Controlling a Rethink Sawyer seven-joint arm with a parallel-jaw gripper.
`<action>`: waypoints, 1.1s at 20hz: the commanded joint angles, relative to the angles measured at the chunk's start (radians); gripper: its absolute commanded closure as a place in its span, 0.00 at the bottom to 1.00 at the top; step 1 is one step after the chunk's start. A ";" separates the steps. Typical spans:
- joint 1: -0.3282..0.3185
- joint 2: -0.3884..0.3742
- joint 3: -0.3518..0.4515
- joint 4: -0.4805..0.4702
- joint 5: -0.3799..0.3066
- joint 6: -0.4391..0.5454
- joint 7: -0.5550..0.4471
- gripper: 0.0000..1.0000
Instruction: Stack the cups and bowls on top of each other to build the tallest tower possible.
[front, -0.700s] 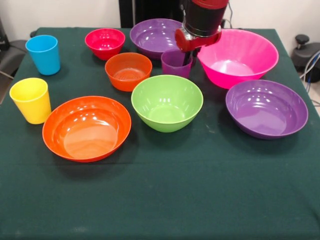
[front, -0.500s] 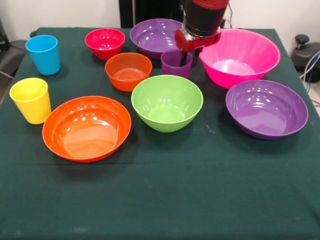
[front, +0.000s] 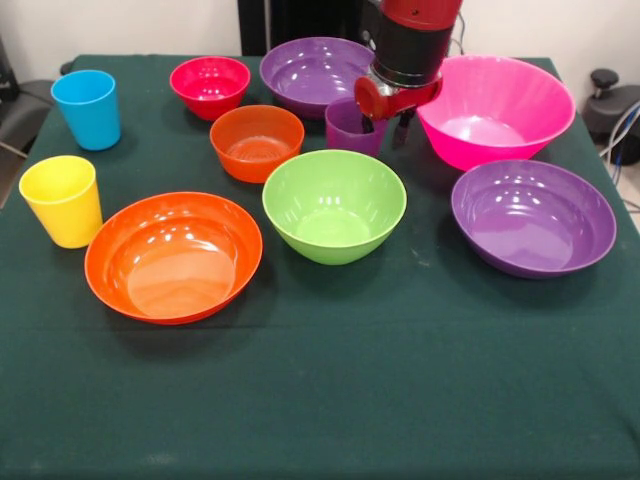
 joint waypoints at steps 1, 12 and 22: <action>-0.015 0.054 0.060 0.003 -0.065 -0.036 0.012 0.00; -0.060 -0.096 0.088 0.137 -0.038 0.027 -0.021 0.00; -0.101 -0.238 0.108 0.211 -0.017 0.133 -0.078 0.00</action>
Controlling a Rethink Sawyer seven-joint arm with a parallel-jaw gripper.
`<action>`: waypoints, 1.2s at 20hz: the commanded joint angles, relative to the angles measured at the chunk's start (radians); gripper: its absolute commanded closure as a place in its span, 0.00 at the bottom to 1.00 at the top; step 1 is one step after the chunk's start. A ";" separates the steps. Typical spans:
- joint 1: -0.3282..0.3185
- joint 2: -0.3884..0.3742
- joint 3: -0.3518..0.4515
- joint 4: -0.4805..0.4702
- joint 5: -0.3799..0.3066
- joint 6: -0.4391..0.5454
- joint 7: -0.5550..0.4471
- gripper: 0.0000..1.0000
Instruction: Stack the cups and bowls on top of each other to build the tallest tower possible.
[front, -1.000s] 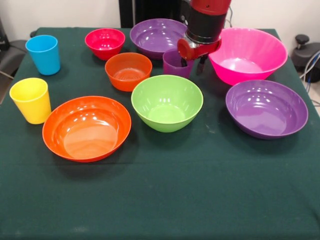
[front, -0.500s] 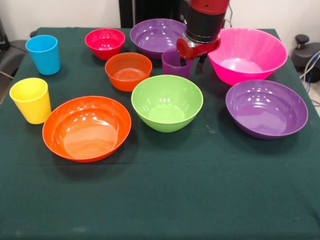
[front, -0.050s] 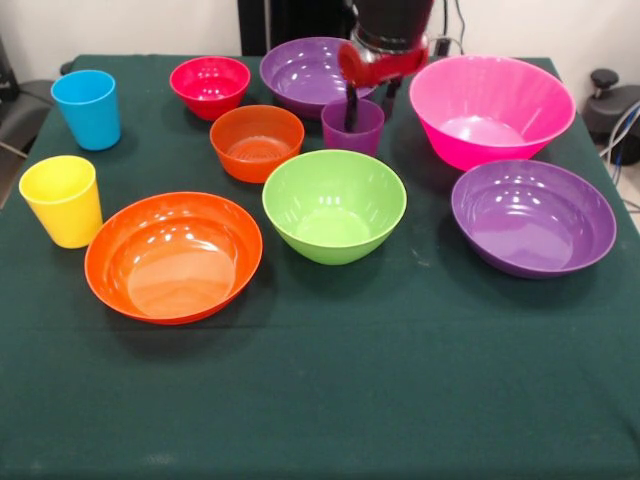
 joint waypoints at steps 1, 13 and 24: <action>-0.027 -0.106 0.090 0.086 -0.017 0.121 -0.077 0.00; -0.054 -0.111 0.121 0.094 -0.015 0.144 -0.077 0.00; -0.089 -0.153 0.137 0.067 -0.010 0.214 -0.129 0.00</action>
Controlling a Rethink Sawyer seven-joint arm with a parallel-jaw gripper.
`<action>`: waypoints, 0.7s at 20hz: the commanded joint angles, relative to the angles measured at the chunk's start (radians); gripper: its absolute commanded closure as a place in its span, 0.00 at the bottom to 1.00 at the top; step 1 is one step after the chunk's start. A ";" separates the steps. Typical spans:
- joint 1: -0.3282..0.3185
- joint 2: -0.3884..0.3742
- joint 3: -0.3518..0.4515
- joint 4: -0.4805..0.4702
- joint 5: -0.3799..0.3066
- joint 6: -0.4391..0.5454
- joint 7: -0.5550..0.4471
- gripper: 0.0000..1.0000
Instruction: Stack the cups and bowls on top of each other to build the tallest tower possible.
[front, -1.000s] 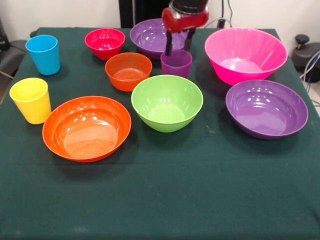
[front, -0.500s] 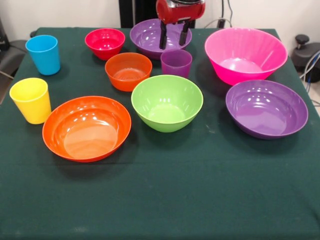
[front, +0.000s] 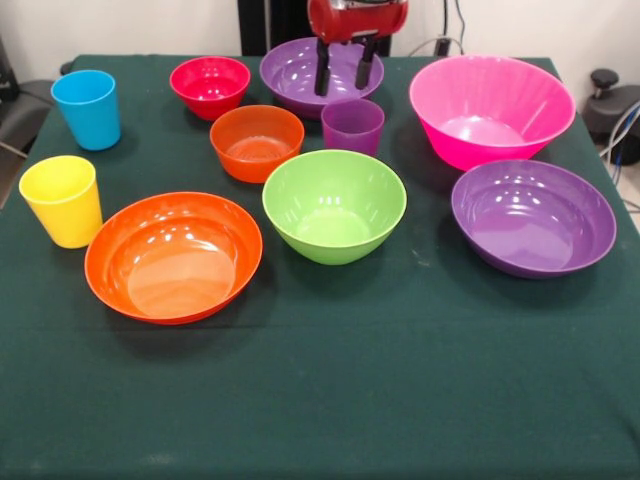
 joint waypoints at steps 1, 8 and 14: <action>-0.034 -0.027 0.108 0.025 -0.009 0.179 -0.138 0.00; -0.088 -0.023 0.146 -0.043 -0.032 0.244 -0.193 0.00; -0.110 0.012 0.181 -0.117 -0.070 0.279 -0.223 0.00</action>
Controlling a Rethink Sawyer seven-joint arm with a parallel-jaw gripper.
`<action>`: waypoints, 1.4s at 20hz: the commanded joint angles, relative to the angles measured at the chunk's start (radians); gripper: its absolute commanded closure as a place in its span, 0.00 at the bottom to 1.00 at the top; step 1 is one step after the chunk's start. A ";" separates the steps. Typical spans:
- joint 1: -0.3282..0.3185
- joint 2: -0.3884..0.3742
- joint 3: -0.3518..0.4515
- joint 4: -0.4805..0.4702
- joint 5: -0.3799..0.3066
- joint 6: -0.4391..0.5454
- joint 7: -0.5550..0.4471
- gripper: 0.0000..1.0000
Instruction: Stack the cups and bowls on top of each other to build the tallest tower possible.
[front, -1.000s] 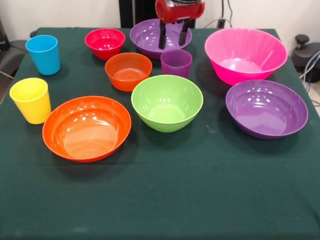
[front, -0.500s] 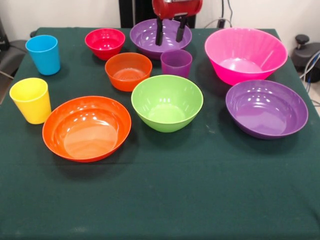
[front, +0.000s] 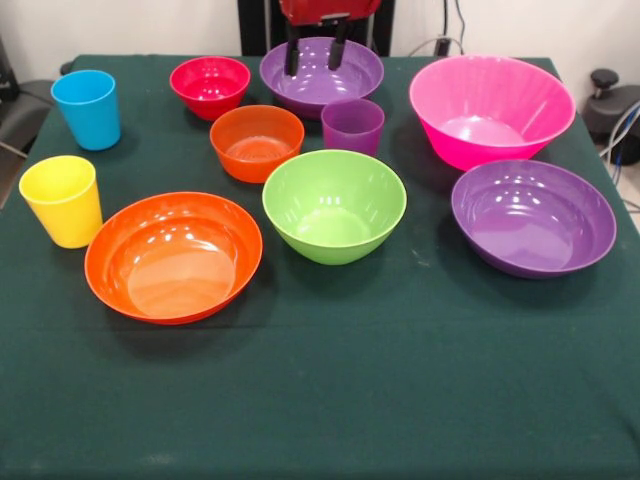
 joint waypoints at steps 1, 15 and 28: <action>-0.026 0.053 0.129 -0.104 -0.076 0.106 -0.227 0.00; -0.058 0.221 0.210 -0.324 -0.131 0.182 -0.318 0.00; -0.091 0.241 0.262 -0.421 -0.141 0.315 -0.407 0.00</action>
